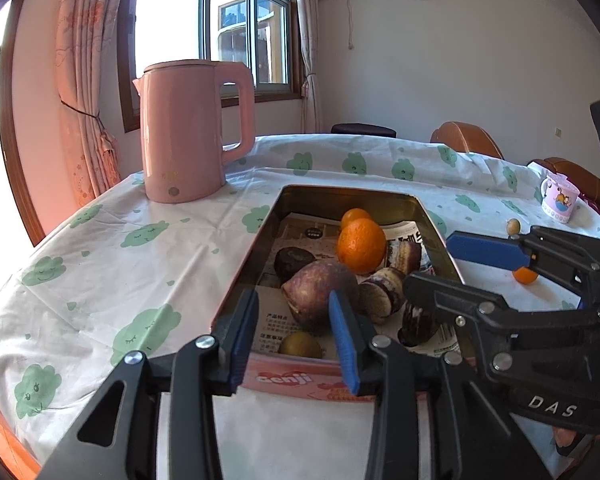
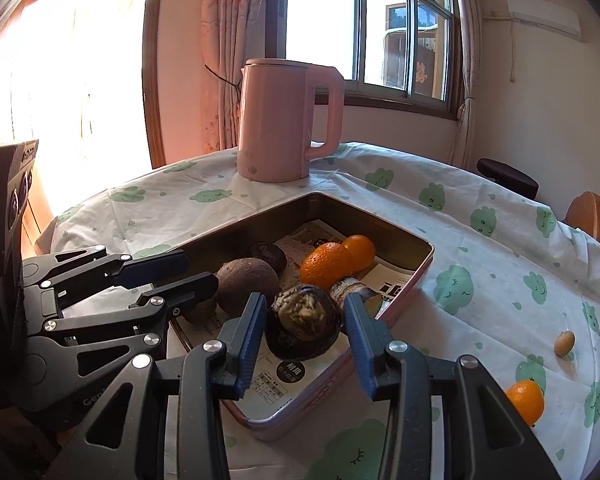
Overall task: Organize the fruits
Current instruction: 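Lower the brown fruit into the tin box with the left tool while the right tool lowers the mangosteen, then open both tools to release the fruits into the tin box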
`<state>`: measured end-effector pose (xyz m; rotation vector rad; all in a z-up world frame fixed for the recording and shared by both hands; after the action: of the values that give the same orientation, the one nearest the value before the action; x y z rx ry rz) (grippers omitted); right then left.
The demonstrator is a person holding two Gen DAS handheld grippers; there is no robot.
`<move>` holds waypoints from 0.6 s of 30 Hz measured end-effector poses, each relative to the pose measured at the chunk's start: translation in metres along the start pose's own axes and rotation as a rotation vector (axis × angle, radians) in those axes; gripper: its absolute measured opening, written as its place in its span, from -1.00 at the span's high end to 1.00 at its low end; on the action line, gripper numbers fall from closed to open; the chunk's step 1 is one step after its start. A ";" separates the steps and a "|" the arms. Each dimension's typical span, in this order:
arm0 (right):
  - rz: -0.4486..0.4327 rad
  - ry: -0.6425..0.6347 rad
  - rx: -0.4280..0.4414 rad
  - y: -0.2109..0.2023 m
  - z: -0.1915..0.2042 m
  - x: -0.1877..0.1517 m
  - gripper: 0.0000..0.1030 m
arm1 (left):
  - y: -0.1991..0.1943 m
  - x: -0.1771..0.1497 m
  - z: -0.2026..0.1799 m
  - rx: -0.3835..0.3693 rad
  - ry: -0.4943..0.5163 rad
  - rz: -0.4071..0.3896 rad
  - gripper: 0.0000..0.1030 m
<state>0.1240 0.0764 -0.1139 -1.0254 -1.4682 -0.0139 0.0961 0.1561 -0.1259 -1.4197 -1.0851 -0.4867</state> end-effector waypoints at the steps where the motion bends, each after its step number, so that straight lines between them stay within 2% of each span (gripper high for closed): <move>1: 0.001 0.001 -0.007 0.000 -0.001 0.000 -0.02 | 0.000 0.000 0.001 -0.002 -0.006 0.001 0.11; 2: -0.002 0.005 -0.008 -0.001 -0.002 0.000 -0.04 | -0.001 0.001 0.002 -0.002 -0.012 -0.001 0.05; 3: -0.007 0.012 -0.005 -0.002 -0.003 0.000 -0.06 | -0.002 0.002 0.004 0.005 -0.017 -0.007 -0.12; 7: -0.020 0.029 -0.019 -0.010 -0.009 -0.004 -0.09 | -0.011 0.007 0.000 -0.005 -0.029 -0.039 -0.39; 13: -0.013 0.002 -0.153 -0.041 -0.044 -0.024 -0.11 | -0.023 0.014 -0.043 -0.085 -0.016 -0.057 -0.54; 18: 0.022 0.126 -0.265 -0.073 -0.110 -0.058 -0.22 | -0.022 0.007 -0.103 -0.182 0.038 -0.005 -0.55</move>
<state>0.1581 -0.0626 -0.0965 -1.2320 -1.3630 -0.2593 0.1130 0.0585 -0.0888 -1.5600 -1.0343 -0.6267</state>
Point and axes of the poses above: each gripper's, at about its wrist camera, not at the fingertips, and y roughly the way its jaws point, z to its left, x to its top, the point moved 10 cm from there along y, roughly the way its jaws point, and after that the axes turned 14 degrees about -y, right-handed, at the moved point
